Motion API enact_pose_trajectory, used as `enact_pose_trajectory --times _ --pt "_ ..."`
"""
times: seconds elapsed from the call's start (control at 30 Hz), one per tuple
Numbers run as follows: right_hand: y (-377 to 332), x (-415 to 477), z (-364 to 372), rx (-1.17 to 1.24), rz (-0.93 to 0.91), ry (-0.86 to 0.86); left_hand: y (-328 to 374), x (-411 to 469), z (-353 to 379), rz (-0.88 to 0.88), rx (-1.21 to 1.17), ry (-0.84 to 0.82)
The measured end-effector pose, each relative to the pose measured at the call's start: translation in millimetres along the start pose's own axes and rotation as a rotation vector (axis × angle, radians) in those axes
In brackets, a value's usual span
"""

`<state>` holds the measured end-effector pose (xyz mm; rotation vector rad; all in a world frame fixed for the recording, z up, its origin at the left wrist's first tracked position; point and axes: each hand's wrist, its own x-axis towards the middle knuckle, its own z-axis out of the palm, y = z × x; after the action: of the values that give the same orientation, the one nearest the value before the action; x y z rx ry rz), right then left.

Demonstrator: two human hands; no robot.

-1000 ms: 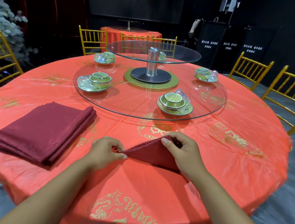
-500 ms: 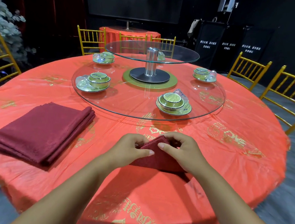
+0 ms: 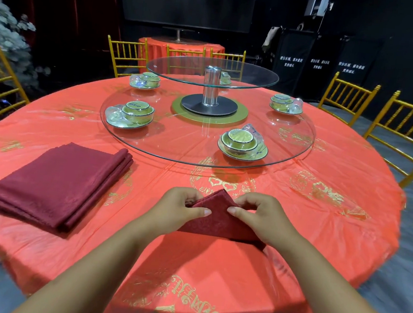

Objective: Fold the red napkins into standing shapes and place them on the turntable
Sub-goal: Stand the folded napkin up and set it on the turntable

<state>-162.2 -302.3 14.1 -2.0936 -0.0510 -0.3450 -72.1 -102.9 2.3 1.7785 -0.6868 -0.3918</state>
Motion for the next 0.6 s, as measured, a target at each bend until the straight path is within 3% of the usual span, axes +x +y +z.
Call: enact_pose_trajectory --times 0.6 --pt "14.2 -10.0 -7.4 -0.189 -0.028 -0.059 -5.9 -7.4 -14.1 -0.031 0.014 0.059"
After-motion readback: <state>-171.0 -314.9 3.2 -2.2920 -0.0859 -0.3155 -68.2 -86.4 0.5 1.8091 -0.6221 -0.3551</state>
